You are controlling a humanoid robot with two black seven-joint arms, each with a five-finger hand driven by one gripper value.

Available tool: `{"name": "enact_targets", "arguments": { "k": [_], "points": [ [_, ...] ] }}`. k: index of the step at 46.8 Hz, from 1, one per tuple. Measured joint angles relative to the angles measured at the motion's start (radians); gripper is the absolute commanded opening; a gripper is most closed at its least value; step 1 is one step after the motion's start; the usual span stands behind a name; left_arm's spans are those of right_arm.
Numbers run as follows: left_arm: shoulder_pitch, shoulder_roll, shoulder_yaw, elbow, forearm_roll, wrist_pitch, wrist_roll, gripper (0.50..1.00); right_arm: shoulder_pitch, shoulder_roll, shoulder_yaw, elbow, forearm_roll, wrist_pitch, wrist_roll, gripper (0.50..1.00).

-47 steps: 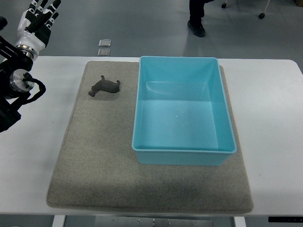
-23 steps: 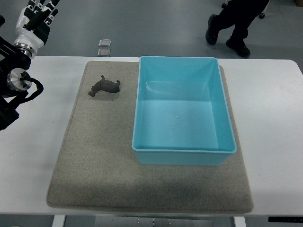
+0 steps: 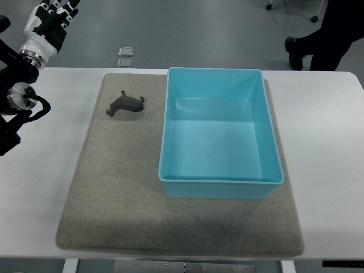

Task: Place brown hippo in blue box with left hand

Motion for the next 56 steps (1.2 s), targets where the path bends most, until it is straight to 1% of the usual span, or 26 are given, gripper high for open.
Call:
{"name": "enact_targets", "arguments": {
  "k": [8,27,36,41,56],
  "points": [
    [0.000,0.003,0.005,0.004,0.151,0.000,0.000,0.990,0.000,0.000,0.000,0.000,0.000,0.000,0.000,0.936],
    [0.000,0.005,0.008,0.011,0.367,0.002,-0.002,0.984,0.000,0.000,0.000,0.000,0.000,0.000,0.000,0.936],
    [0.001,0.005,0.009,0.005,0.563,0.002,-0.005,0.981,0.000,0.000,0.000,0.000,0.000,0.000,0.000,0.936],
    [-0.007,0.006,0.025,0.003,0.680,0.002,-0.012,0.979,0.000,0.000,0.000,0.000,0.000,0.000,0.000,0.936],
    [-0.036,0.030,0.102,-0.002,0.867,0.001,-0.017,0.981,0.000,0.000,0.000,0.000,0.000,0.000,0.000,0.936]
  ]
}}
